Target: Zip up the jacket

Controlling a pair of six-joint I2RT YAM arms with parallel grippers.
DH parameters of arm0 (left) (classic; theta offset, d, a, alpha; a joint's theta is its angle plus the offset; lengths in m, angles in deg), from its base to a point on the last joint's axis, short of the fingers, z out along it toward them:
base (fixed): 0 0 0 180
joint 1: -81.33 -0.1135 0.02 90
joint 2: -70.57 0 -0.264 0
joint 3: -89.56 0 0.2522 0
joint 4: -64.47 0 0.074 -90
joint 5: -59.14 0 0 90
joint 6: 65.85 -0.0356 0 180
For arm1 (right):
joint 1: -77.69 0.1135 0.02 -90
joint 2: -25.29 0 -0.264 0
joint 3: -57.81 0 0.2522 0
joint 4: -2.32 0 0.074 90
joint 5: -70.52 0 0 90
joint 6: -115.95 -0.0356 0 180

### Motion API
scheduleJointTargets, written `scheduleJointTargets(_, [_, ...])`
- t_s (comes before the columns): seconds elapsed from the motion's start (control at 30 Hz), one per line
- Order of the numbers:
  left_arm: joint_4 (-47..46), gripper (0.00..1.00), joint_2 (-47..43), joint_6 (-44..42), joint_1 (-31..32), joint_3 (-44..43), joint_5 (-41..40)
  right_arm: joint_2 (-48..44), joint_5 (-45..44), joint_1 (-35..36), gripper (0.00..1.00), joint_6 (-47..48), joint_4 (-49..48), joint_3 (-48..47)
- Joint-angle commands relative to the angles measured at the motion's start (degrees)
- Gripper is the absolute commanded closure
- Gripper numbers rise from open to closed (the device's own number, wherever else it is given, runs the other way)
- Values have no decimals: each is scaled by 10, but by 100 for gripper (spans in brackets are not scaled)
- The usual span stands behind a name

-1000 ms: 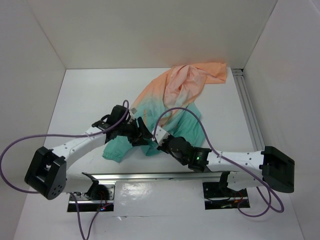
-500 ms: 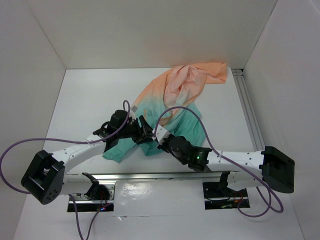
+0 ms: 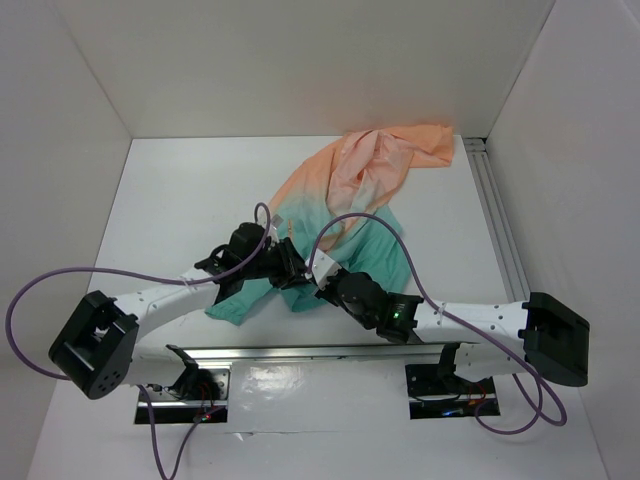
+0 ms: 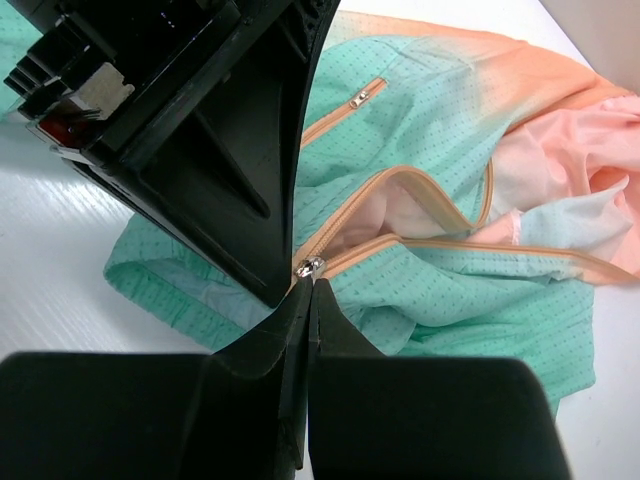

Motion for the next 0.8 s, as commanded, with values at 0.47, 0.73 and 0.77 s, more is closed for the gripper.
scheduleJointTargets(0.47, [-52, 70, 21, -4, 8, -19, 14, 6, 7, -3, 100, -13, -21, -36])
scheduleJointTargets(0.73, [-41, 97, 15, 1, 8, -19, 14, 11, 12, -3, 100, -13, -21, -36])
scheduleJointTargets(0.77, [-41, 100, 21, 1, 8, -19, 14, 11, 12, -3, 100, -13, -16, -41])
